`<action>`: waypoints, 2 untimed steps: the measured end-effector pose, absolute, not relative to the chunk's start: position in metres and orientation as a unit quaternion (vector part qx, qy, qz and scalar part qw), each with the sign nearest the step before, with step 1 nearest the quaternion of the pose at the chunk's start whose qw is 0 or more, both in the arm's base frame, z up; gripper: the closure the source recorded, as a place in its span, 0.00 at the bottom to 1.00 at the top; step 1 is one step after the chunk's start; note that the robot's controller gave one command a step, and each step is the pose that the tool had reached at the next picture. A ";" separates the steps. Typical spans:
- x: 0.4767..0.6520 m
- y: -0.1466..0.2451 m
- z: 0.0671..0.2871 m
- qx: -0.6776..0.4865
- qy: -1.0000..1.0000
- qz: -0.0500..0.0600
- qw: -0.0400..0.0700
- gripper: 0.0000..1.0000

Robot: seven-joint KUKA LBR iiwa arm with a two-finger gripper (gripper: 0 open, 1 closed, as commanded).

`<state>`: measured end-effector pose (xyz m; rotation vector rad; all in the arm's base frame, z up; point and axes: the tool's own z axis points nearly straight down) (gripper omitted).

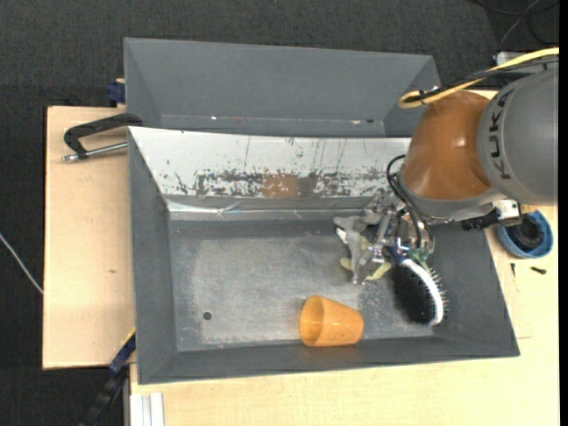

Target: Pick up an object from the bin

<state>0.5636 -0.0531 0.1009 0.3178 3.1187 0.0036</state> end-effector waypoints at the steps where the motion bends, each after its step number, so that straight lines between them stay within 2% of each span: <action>1: 0.565 -0.070 0.071 0.147 0.989 0.002 0.001 0.00; 2: 0.533 -0.098 0.071 0.166 0.986 0.003 0.002 0.00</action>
Offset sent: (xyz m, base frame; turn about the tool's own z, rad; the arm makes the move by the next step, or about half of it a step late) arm -0.0004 -0.0186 -0.0309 0.0920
